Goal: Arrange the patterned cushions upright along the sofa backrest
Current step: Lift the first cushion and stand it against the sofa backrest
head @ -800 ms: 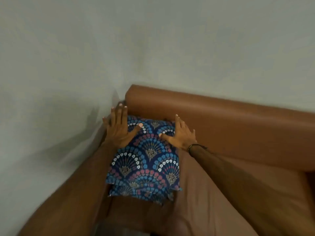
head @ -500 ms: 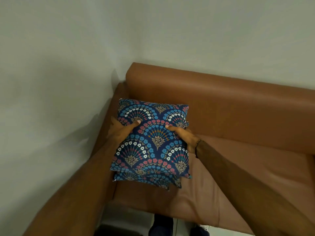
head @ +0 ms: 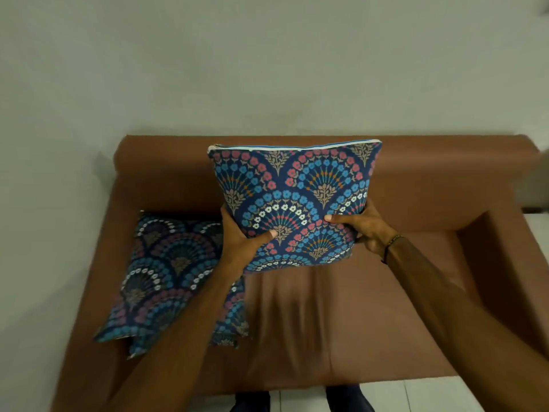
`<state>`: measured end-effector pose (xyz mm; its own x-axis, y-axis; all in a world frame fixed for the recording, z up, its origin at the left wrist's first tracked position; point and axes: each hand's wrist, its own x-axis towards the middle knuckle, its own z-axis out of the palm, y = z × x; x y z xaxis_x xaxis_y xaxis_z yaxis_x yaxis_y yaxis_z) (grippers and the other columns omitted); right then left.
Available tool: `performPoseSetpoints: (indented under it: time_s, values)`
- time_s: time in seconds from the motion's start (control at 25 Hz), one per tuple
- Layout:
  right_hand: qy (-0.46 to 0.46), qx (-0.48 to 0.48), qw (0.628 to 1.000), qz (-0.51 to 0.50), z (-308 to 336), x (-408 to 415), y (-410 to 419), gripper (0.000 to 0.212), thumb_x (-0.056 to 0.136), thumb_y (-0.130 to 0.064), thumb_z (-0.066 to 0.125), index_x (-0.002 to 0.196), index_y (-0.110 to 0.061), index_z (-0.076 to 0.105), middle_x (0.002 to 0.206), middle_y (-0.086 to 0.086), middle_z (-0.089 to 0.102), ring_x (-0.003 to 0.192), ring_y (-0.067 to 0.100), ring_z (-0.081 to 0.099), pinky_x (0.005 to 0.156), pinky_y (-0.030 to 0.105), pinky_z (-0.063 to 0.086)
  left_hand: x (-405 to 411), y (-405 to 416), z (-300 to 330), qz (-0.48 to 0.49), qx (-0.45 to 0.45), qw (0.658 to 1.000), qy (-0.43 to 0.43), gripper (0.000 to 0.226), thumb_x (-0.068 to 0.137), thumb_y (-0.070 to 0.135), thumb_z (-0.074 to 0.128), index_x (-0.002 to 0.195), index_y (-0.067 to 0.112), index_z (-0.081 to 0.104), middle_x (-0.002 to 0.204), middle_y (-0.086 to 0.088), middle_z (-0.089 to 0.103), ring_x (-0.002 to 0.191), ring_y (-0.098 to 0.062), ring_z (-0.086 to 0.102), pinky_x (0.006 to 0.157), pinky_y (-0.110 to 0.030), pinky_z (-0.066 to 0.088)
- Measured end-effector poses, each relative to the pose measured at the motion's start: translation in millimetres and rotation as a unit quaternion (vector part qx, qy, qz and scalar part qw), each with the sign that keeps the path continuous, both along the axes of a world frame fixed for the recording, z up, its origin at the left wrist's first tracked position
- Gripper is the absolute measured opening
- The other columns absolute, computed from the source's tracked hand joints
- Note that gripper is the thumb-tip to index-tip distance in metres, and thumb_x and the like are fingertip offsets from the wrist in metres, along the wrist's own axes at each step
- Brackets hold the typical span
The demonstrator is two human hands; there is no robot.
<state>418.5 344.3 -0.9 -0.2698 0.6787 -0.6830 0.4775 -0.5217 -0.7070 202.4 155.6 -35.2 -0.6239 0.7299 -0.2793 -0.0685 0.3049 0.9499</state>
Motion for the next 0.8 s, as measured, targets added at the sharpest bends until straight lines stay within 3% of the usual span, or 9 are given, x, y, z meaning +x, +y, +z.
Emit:
performPoseSetpoints:
  time_s: [0.08, 0.2, 0.28, 0.4, 0.48, 0.52, 0.6, 0.68, 0.8]
  values:
    - [-0.009, 0.01, 1.0, -0.01, -10, 48, 34, 0.086, 0.074, -0.006, 0.094, 0.144, -0.007, 0.043, 0.077, 0.006, 0.069, 0.049, 0.014, 0.059, 0.064, 0.042, 0.055, 48, 41, -15, -0.02, -0.011, 1.0, 0.015, 0.113, 0.065, 0.013, 0.099, 0.149, 0.027, 0.024, 0.148, 0.0, 0.047, 0.138, -0.019, 0.05, 0.111, -0.034, 0.046]
    - [-0.003, 0.016, 0.999, -0.046, -39, 130, 92, 0.09, 0.073, -0.002, 0.094, 0.145, -0.013, 0.043, 0.099, 0.018, 0.072, 0.076, 0.029, 0.063, 0.088, 0.06, 0.055, 128, 104, -44, -0.034, -0.027, 0.998, 0.038, 0.119, 0.056, 0.038, 0.099, 0.149, 0.024, 0.026, 0.148, -0.003, 0.05, 0.136, -0.021, 0.053, 0.117, -0.049, 0.046]
    - [-0.006, 0.025, 0.998, -0.06, -64, 186, 128, 0.094, 0.07, -0.003, 0.096, 0.146, -0.015, 0.043, 0.1, 0.016, 0.074, 0.071, 0.025, 0.066, 0.083, 0.054, 0.058, 183, 144, -68, -0.045, -0.03, 0.997, 0.058, 0.118, 0.054, 0.045, 0.096, 0.147, 0.025, 0.027, 0.144, -0.001, 0.052, 0.134, -0.021, 0.054, 0.116, -0.047, 0.047]
    - [-0.018, 0.034, 0.995, -0.095, -101, 275, 175, 0.097, 0.066, -0.006, 0.099, 0.146, -0.018, 0.045, 0.097, 0.009, 0.076, 0.06, 0.013, 0.068, 0.073, 0.049, 0.061, 268, 204, -102, -0.073, -0.028, 0.994, 0.074, 0.115, 0.061, 0.023, 0.1, 0.145, 0.028, 0.023, 0.134, 0.016, 0.047, 0.132, -0.016, 0.05, 0.114, -0.022, 0.044]
    - [-0.009, 0.042, 0.991, -0.126, -120, 325, 201, 0.102, 0.063, -0.002, 0.099, 0.148, -0.018, 0.045, 0.118, 0.009, 0.074, 0.088, 0.02, 0.075, 0.089, 0.056, 0.063, 315, 239, -122, -0.086, -0.028, 0.994, 0.069, 0.115, 0.066, 0.01, 0.098, 0.152, 0.017, 0.021, 0.135, 0.016, 0.042, 0.131, -0.012, 0.045, 0.102, 0.002, 0.036]
    - [0.002, 0.053, 0.989, -0.14, -127, 344, 212, 0.106, 0.06, -0.002, 0.1, 0.149, -0.017, 0.045, 0.128, 0.008, 0.071, 0.105, 0.025, 0.073, 0.095, 0.057, 0.061, 334, 253, -129, -0.086, -0.026, 0.994, 0.069, 0.116, 0.067, 0.009, 0.097, 0.154, 0.01, 0.02, 0.138, 0.012, 0.04, 0.132, -0.01, 0.043, 0.097, 0.007, 0.031]
    - [0.012, 0.07, 0.985, -0.156, -141, 382, 236, 0.116, 0.048, -0.011, 0.104, 0.149, -0.017, 0.046, 0.138, 0.006, 0.068, 0.122, 0.029, 0.069, 0.099, 0.055, 0.06, 369, 281, -142, -0.091, -0.022, 0.992, 0.083, 0.118, 0.068, 0.01, 0.097, 0.156, 0.003, 0.019, 0.14, 0.005, 0.037, 0.133, -0.01, 0.039, 0.097, 0.011, 0.026]
    - [0.018, 0.084, 0.983, -0.16, -159, 413, 262, 0.122, 0.042, -0.021, 0.106, 0.149, -0.018, 0.048, 0.14, 0.003, 0.068, 0.124, 0.026, 0.068, 0.099, 0.052, 0.06, 398, 309, -163, -0.105, -0.022, 0.989, 0.104, 0.12, 0.068, 0.014, 0.097, 0.157, -0.001, 0.017, 0.145, 0.0, 0.036, 0.134, -0.004, 0.034, 0.1, 0.011, 0.019]
    - [0.018, 0.104, 0.981, -0.16, -197, 447, 290, 0.105, 0.061, -0.006, 0.099, 0.152, -0.016, 0.046, 0.147, 0.003, 0.063, 0.129, 0.024, 0.063, 0.105, 0.049, 0.056, 431, 342, -202, -0.129, -0.03, 0.987, 0.097, 0.124, 0.07, 0.023, 0.097, 0.158, -0.002, 0.012, 0.157, -0.017, 0.037, 0.139, -0.012, 0.035, 0.102, 0.011, 0.017]
